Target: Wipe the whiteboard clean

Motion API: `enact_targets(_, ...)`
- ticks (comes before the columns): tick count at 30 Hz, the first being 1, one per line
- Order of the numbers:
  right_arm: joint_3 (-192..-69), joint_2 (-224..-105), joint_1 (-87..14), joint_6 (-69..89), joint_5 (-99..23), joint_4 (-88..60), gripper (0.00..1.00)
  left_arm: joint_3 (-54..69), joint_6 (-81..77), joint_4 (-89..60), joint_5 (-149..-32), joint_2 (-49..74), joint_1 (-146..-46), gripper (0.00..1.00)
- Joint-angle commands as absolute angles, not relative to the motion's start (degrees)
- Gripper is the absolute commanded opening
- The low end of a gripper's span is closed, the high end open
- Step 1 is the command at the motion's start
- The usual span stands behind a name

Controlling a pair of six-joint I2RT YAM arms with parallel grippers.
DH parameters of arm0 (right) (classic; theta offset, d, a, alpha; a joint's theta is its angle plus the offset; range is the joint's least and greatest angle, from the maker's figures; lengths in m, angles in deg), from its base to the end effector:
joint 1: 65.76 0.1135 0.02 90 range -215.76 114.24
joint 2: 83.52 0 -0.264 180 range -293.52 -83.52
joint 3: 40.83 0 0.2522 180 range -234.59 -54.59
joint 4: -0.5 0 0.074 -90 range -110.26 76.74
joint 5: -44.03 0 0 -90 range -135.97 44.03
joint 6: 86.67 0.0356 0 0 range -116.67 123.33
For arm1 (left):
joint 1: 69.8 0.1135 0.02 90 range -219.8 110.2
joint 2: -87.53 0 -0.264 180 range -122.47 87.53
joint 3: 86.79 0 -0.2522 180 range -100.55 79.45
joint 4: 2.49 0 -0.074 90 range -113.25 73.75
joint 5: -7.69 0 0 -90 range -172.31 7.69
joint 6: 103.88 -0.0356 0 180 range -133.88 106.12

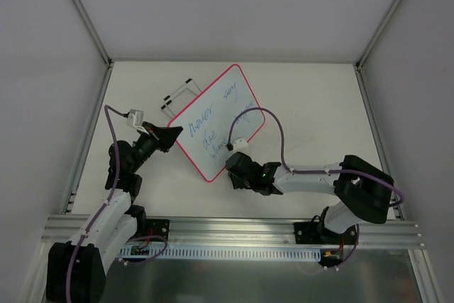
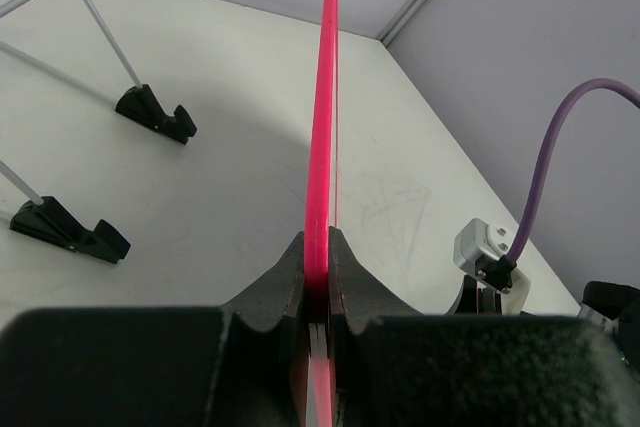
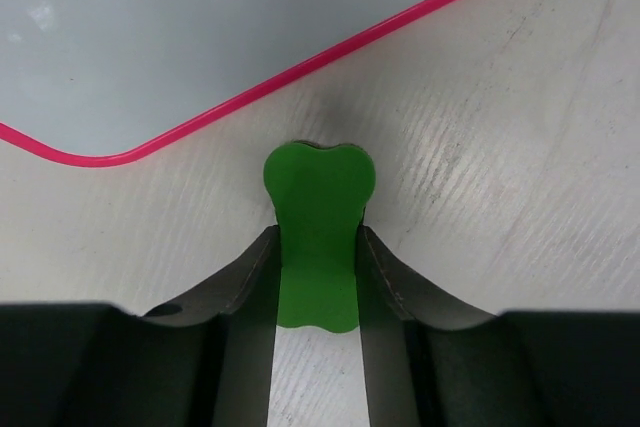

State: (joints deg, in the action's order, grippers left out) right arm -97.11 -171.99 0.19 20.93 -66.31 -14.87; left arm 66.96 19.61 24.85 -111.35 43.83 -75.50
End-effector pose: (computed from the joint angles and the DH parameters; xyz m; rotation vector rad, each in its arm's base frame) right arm 0.1331 0.2679 0.1638 -0.8124 2.2092 0.2933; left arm 0.1707 -0.0344 0.2383 0.0836 1.4821 -0.9121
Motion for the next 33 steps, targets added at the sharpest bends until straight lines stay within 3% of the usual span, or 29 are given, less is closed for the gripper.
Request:
enact_targets(1, -98.5, -171.5, 0.7, 22.3, -69.1, -14.6, 0.33, 66.5, 12.0, 19.9, -110.3, 43.3, -76.6, 0.0)
enact_targets(4, -97.8, -169.8, 0.6, 21.8, -69.4, -14.6, 0.17, 66.2, 11.6, 18.1, -109.4, 44.1, -76.8, 0.0)
enact_targets(5, -97.7, -169.0, 0.6, 21.6, -69.6, -14.6, 0.07, 66.0, 11.5, 17.6, -109.2, 44.5, -76.9, 0.0)
enact_targets(7, -96.9, -166.4, 0.6, 20.8, -70.5, -14.6, 0.0, 65.5, 11.3, 15.9, -108.8, 45.1, -76.9, 0.0)
enact_targets(12, -96.6, -155.7, 0.5, 18.0, -74.5, -14.6, 0.0, 63.5, 10.6, 11.7, -108.9, 45.4, -77.4, 0.0)
enact_targets(17, -100.5, -153.0, -0.6, 9.9, -75.8, -9.9, 0.0, 63.3, 9.7, 9.5, -108.1, 46.9, -78.3, 0.0)
enact_targets(33, -113.2, -171.9, -14.0, -1.0, -61.0, 16.6, 0.0, 57.7, 2.9, -2.3, -109.0, 46.9, -79.2, 0.0)
